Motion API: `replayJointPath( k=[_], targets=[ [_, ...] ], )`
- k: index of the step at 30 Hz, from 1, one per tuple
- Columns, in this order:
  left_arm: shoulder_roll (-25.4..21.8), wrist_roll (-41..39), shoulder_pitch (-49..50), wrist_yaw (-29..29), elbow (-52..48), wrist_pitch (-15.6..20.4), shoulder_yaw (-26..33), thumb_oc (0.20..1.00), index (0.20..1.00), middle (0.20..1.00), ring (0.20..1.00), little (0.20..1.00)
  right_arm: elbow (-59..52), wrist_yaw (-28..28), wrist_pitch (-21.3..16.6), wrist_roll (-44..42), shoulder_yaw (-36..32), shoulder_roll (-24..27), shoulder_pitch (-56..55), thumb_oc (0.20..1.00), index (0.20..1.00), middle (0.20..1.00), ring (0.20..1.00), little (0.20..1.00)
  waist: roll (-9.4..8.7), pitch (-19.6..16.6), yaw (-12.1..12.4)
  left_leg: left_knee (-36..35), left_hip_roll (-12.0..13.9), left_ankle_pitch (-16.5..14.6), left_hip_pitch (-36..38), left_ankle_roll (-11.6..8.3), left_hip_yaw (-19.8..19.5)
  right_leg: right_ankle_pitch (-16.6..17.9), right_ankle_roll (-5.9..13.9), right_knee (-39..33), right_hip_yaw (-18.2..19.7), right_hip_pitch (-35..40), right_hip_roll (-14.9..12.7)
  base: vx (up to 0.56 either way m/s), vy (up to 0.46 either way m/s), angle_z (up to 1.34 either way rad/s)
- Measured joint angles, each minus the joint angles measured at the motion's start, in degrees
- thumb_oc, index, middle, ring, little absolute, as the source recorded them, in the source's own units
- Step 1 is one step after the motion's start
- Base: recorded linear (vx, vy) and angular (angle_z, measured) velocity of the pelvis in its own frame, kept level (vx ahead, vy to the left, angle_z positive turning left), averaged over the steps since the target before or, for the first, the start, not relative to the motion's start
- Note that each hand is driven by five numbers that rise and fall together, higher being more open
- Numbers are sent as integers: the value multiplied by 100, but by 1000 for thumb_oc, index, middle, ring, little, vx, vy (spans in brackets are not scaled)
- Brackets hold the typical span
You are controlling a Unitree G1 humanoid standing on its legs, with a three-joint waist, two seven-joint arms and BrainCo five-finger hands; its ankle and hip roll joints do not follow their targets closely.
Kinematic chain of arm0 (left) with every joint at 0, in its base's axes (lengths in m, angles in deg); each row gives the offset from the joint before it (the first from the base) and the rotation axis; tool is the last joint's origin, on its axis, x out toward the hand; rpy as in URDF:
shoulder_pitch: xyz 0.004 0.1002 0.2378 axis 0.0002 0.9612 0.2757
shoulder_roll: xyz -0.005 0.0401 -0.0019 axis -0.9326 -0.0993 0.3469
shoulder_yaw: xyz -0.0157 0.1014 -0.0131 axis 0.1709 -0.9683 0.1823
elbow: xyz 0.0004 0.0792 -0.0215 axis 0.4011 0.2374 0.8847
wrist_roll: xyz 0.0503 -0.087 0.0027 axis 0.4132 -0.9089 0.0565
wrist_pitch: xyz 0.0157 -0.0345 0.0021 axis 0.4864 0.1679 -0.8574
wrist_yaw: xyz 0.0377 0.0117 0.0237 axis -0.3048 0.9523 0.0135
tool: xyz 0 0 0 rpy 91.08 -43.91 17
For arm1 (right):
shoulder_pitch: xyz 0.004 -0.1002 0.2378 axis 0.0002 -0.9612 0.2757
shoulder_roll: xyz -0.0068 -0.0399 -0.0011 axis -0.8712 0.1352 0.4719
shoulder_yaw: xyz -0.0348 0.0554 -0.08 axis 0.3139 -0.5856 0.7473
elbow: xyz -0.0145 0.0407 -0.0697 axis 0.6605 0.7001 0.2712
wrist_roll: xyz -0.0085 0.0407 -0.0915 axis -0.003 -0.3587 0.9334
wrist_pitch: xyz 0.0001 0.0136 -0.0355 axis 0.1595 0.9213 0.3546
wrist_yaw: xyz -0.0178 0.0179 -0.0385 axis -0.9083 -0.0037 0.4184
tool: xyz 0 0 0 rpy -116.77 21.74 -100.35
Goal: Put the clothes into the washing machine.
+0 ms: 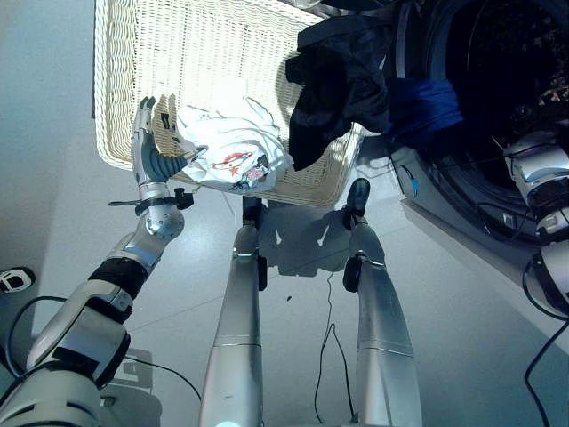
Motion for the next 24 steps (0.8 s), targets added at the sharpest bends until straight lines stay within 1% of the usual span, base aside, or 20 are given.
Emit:
replayJointPath(
  k=[1, 3, 6, 8, 9, 11, 15, 19, 22, 24],
  targets=[
    [10, 1, 3, -14, -2, -4, 4, 1000, 1000, 1000, 1000, 1000, -293, -25, -12, 212, 90, 79, -26, 1000, 1000, 1000, 1000, 1000, 0, 0, -1, -19, 12, 4, -1, -7, 2, 8, -12, 3, 0, -10, 9, 0, 0, 0],
    [38, 2, -17, -16, -6, -6, 4, 1000, 1000, 1000, 1000, 1000, -443, -110, -81, 409, 215, 86, -13, 1000, 1000, 1000, 1000, 1000, 2, -1, 25, -19, 30, 16, 1, -21, 1, 18, -45, 3, -1, -10, 27, 0, 0, 0],
    [39, 2, -17, -17, -12, -6, 10, 1000, 1000, 1000, 1000, 1000, -502, -147, -98, 454, 218, 85, -19, 1000, 1000, 1000, 1000, 1000, 3, -2, 27, -24, 34, 16, 2, -22, 0, 17, -48, 3, -2, -11, 31, 0, 0, 0],
    [59, 2, -26, -32, -17, -17, 14, 1000, 1000, 1000, 1000, 1000, -716, -259, -123, 630, 407, 84, -33, 1000, 1000, 1000, 1000, 1000, 4, -2, 18, -41, 41, 19, 2, -27, 0, 13, -53, 3, -2, -19, 38, 0, 0, 0],
    [70, 5, -27, -48, -18, -34, 18, 1000, 1000, 1000, 1000, 1000, -817, -322, -120, 683, 401, 78, -138, 1000, 1000, 1000, 1000, 1000, 5, -3, 16, -42, 44, 19, 2, -28, 2, 11, -51, 4, -2, -22, 40, 0, 0, 0],
    [124, 5, -55, -69, -37, -122, 75, 1000, 1000, 1000, 1000, 1000, -1146, -511, -237, 852, 413, 87, -333, 1000, 1000, 1000, 1000, 1000, 5, -3, 23, -56, 48, 26, 4, -38, 0, -4, -39, 5, -7, -26, 44, 0, 0, 0],
    [162, 7, -108, -128, -37, -168, 78, 1000, 1000, 1000, 1000, 1000, -1205, -704, -255, 997, 406, 73, -451, 1000, 1000, 1000, 1000, 1000, 5, -4, 9, -95, 63, 39, 4, -54, -1, -12, -37, 5, -12, -46, 56, 0, 0, 0],
    [190, 11, -152, -148, -37, -182, 83, 1000, 1000, 1000, 1000, 1000, -1220, -865, -358, 1130, 407, 62, -543, 1000, 1000, 1000, 1000, 1000, 6, -4, -15, -131, 79, 45, 3, -62, 2, -21, -52, 5, -15, -66, 68, 0, 0, 0],
    [200, 15, -162, -167, -35, -260, 94, 1000, 1000, 1000, 1000, 1000, -1223, -1019, -398, 1291, 408, -37, -575, 1000, 1000, 1000, 1000, 1000, 5, -4, -113, -145, 80, 47, 3, -65, 1, -10, -78, 5, -19, -69, 68, 0, 0, 0],
    [231, 23, -224, -169, -36, -269, 95, 1000, 1000, 1000, 1000, 1000, -1229, -1186, -402, 1471, 410, -77, -613, 1000, 1000, 1000, 1000, 1000, 6, -5, -121, -157, 85, 48, 3, -67, 10, -12, -83, 5, -20, -83, 71, 0, 0, 0]
  ],
)
